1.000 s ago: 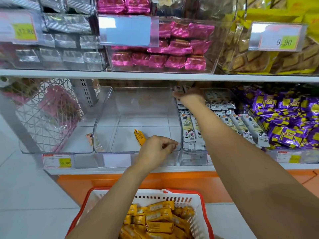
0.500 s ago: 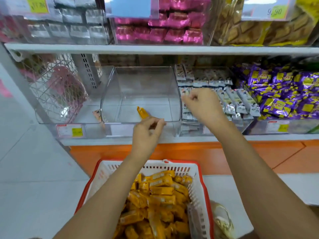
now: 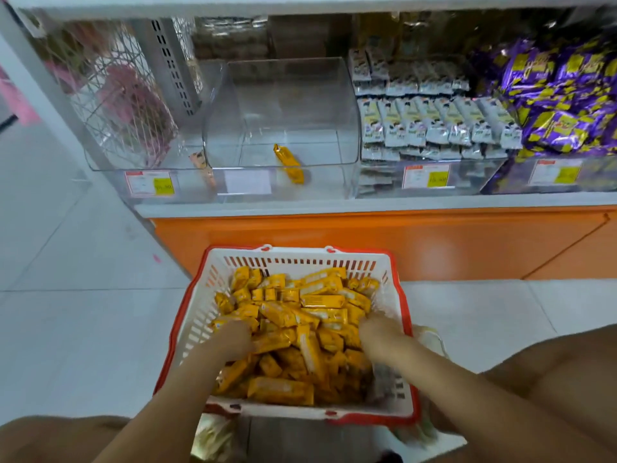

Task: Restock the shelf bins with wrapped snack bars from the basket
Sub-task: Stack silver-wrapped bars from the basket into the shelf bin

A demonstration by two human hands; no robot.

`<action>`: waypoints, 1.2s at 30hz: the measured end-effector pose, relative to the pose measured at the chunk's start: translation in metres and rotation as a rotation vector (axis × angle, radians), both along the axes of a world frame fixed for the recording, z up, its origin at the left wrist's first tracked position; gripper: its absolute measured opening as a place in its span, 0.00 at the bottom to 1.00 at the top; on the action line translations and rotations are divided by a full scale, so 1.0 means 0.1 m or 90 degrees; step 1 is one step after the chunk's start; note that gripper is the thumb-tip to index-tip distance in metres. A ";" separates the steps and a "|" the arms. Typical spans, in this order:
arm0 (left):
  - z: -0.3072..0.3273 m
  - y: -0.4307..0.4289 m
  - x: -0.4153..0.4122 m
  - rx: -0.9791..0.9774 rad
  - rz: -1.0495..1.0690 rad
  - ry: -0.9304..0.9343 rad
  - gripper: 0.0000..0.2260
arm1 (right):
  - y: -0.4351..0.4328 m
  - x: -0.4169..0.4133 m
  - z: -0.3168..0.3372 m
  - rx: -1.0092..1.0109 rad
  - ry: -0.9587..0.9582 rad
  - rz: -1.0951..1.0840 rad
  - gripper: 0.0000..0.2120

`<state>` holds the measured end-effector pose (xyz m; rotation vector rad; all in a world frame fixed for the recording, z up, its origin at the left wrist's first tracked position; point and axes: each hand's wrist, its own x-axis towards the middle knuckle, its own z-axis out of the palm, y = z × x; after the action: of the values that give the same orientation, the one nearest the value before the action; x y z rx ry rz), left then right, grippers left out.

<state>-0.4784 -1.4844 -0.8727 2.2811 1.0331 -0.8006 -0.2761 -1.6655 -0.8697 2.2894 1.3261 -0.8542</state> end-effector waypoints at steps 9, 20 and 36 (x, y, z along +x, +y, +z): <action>-0.11 -0.14 -0.06 -0.023 0.056 -0.019 0.09 | -0.26 -0.27 -0.55 -0.023 -0.169 -0.024 0.28; -0.04 -0.21 0.03 -0.003 0.052 -0.026 0.13 | -0.06 -0.13 -0.10 0.007 -0.105 -0.011 0.13; 0.10 -0.71 0.58 -0.685 0.740 -0.408 0.17 | 0.02 0.12 0.40 0.253 0.614 -0.475 0.14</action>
<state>-0.4205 -1.5557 -0.8624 0.6786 0.9967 -0.0135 -0.2639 -1.6639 -0.8295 2.8487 0.9256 -2.3360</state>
